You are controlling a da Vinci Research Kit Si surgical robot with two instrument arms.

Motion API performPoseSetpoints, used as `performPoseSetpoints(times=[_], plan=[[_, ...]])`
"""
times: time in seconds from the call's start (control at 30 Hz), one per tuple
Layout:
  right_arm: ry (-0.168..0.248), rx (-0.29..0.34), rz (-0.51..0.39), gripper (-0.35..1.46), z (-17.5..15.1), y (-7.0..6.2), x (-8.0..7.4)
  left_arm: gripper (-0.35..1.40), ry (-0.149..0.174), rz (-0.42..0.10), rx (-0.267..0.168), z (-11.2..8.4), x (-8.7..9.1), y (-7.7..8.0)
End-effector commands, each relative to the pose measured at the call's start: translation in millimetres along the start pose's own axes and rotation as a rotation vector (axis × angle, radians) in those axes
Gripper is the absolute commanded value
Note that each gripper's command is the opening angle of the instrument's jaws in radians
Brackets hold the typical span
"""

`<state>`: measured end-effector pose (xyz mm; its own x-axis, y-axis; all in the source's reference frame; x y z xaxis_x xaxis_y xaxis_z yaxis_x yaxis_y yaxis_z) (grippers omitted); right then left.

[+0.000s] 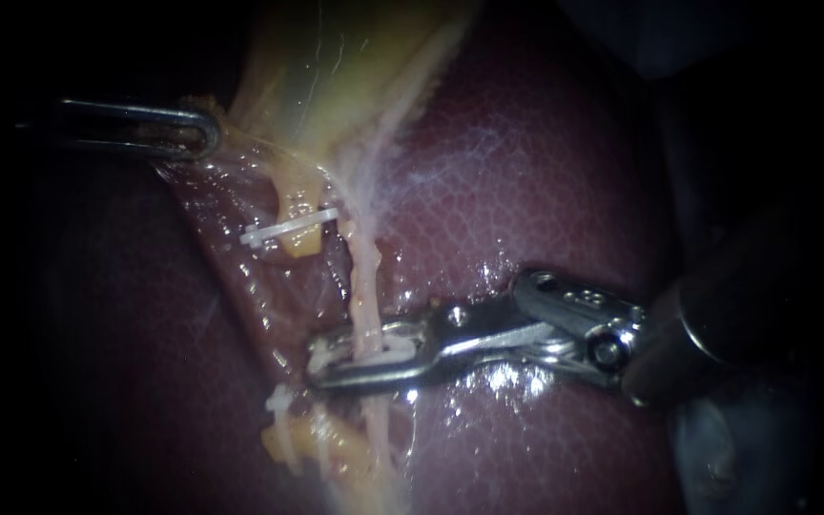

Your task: Clipping second clip right tube

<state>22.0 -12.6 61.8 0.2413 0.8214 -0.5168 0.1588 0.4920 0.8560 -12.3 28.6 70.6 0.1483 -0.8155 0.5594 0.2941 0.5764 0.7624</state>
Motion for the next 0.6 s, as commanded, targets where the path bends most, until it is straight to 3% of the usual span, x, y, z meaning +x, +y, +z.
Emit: performPoseSetpoints(times=[0.03,0.6], plan=[[-0.001,0.003,0.01,-0.3,0.0,0.0,0.0,-0.35,0.0,0.0,0.0,0.0,0.0,0.0],[-0.038,-0.005,0.045,-0.35,0.1,0.2,-0.1,-0.35,0.0,0.0,0.0,0.0,0.0,0.0]])
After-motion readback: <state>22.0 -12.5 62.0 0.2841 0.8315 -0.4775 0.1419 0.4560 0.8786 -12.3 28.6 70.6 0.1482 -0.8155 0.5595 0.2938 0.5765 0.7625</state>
